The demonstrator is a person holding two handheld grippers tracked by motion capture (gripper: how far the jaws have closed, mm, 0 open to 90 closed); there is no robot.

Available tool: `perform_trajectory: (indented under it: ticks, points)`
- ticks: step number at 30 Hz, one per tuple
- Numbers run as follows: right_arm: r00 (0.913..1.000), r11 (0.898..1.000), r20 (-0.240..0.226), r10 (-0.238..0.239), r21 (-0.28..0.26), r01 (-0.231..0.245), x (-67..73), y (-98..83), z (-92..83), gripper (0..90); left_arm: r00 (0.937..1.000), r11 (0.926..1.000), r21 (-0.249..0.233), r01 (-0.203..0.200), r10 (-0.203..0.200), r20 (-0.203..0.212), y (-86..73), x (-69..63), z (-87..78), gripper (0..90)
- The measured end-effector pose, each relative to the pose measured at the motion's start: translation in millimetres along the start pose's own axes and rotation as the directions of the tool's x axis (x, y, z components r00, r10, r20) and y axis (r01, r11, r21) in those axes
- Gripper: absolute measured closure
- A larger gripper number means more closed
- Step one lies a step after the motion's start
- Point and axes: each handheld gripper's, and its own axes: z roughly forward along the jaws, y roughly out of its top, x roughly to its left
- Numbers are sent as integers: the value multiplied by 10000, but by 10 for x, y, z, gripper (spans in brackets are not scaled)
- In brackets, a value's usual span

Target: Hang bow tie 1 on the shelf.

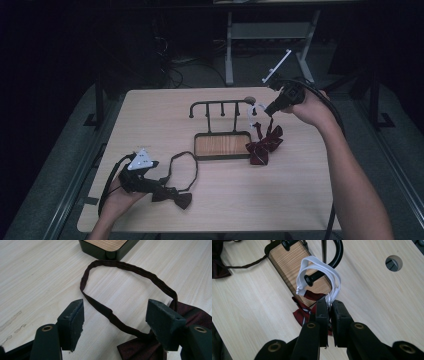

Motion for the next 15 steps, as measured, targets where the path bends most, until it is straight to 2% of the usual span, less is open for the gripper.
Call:
perform_trajectory:
  ticks: [15]
  points:
    - [10000, 10000, -74, 30, 74, -29, -18, -16, 114, 835, 10000, 10000, 30, 49, -49, 35, -3, -3, 11, 315]
